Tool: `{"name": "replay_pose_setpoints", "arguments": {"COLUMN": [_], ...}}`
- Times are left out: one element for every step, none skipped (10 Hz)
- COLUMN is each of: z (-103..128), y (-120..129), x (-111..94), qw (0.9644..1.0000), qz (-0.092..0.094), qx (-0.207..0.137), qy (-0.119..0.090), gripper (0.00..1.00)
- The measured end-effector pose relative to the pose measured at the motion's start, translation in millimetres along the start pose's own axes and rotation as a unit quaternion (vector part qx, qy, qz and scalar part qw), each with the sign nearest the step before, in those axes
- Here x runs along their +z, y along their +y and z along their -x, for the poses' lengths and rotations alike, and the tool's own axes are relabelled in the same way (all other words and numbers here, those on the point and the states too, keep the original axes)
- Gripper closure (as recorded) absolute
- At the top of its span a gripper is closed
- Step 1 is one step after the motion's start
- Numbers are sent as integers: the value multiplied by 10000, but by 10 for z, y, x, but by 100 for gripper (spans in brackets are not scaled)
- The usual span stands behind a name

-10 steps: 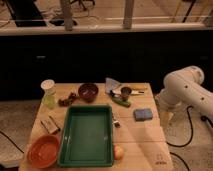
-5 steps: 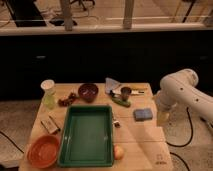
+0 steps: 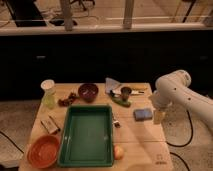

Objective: Place sponge in tray

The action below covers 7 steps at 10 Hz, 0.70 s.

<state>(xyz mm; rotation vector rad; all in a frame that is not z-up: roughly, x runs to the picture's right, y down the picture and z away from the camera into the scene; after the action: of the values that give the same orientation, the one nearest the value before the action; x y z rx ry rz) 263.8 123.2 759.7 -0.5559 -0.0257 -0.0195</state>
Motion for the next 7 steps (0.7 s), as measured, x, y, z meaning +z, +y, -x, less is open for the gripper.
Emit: {"name": "replay_pose_setpoints", "arguments": {"z": [36, 31, 27, 19, 14, 5, -2], "y": [-31, -50, -65, -78, -83, -90, -104], "x": [93, 127, 154, 181, 229, 282, 323], "qw": [10000, 9999, 9999, 9998, 9996, 9995, 9994], "qz": [9, 8, 9, 18, 42, 66, 80], "qx": [-96, -131, -168, -213, -258, -291, -314], "qy": [-15, -16, -25, -47, -82, -120, -142], "gripper": [20, 20, 20, 20, 20, 20, 20]}}
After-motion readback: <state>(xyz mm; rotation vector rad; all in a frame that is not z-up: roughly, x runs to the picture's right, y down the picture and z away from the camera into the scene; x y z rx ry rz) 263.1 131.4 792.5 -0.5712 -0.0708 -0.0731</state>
